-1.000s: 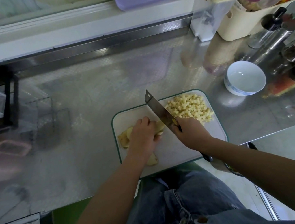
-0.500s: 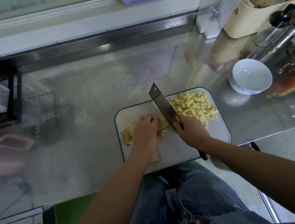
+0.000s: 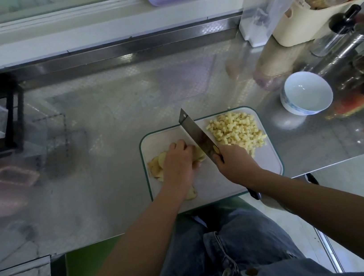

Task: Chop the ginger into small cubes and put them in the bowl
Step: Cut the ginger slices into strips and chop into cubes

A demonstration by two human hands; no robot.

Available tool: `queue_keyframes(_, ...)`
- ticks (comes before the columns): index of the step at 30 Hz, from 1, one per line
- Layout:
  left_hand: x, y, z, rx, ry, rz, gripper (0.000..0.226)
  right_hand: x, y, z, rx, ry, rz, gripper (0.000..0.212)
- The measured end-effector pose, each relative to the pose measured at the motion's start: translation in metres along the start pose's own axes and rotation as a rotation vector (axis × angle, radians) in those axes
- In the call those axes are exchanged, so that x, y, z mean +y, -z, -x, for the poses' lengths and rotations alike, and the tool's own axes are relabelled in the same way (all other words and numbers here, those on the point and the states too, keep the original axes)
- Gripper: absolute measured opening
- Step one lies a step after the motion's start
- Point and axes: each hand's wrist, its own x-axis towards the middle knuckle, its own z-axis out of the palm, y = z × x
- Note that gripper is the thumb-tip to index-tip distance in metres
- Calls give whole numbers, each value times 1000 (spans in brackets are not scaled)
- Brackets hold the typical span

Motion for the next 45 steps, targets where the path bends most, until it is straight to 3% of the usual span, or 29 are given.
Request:
queue_keyframes(14,-3,2,7,36,-43,13,51,0,6,-5,2,0,-106,28)
queue_keyframes(22,-6,0,9,72,-30,6,38,-5,11,-1,-44,23,-41,27)
queue_keyframes(45,-6,-1,10,74,13,40,39,-10,10,4,-34,33,-16,28)
